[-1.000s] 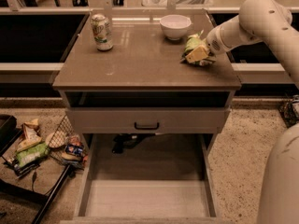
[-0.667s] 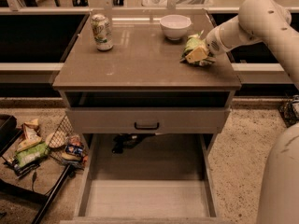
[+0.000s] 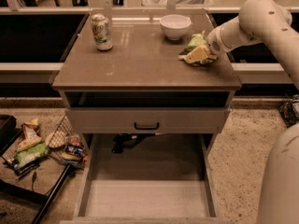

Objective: Place green jalapeno chip bag into middle drawer

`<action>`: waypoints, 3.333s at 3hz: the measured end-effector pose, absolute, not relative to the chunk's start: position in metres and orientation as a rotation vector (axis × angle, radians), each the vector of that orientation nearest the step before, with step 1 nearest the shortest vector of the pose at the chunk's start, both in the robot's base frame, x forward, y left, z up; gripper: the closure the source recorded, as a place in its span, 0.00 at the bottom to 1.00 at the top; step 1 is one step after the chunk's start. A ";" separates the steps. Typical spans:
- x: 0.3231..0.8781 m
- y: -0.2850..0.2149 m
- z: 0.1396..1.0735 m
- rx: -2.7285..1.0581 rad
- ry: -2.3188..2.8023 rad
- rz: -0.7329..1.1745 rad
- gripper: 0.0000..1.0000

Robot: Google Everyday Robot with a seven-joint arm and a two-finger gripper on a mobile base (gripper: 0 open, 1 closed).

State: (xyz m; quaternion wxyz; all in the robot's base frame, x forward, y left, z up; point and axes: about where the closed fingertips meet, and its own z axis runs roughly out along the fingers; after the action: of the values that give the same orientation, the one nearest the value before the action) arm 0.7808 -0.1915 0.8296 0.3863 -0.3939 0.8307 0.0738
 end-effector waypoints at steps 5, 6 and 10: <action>0.754 -0.162 0.934 -1.270 2.062 0.090 1.00; 0.712 -0.166 0.965 -1.260 2.040 0.165 1.00; 0.497 -0.236 0.916 -1.307 1.930 0.448 1.00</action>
Offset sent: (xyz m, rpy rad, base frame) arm 0.0000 0.0000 0.0000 0.0000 0.0000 0.0000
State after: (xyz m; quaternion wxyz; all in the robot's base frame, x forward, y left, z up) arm 0.4969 -0.2357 0.9158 0.3746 -0.5105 0.7539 0.1750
